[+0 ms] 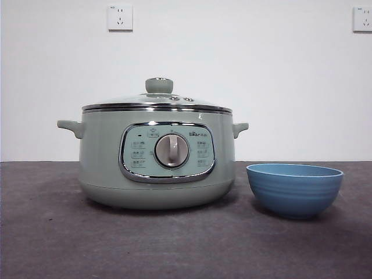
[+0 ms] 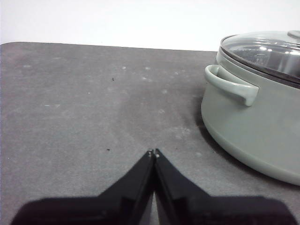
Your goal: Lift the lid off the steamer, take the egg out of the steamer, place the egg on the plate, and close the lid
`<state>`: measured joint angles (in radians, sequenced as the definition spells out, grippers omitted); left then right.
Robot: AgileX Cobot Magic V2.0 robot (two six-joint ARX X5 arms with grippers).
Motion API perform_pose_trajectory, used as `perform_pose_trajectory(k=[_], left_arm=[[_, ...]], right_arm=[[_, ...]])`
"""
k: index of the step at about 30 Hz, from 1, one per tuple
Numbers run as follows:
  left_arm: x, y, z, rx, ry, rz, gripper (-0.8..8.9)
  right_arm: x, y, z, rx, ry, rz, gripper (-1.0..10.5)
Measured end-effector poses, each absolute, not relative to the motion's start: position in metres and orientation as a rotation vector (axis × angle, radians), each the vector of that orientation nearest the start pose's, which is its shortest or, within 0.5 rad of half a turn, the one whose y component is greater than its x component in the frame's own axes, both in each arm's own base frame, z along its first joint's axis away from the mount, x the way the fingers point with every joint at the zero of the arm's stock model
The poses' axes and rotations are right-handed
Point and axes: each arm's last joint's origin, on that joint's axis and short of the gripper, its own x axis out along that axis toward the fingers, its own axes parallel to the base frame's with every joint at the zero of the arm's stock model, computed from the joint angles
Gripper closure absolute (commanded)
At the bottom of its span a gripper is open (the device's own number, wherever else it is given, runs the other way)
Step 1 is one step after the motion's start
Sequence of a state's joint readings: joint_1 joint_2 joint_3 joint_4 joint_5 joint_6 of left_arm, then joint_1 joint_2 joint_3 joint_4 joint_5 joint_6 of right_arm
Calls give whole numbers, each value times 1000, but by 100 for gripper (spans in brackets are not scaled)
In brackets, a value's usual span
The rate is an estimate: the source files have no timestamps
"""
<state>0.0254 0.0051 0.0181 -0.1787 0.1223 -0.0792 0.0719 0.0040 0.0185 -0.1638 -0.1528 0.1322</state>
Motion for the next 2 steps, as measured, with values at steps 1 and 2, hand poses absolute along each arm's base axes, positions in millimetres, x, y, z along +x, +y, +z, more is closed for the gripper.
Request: perform_pose_trajectory(k=[1, 2], left_arm=[[95, -1, 152, -91, 169, -90, 816], [95, -1, 152, -91, 169, -90, 816]], right_arm=[[95, 11, 154, 137, 164, 214, 946], [95, 11, 154, 137, 164, 214, 946]])
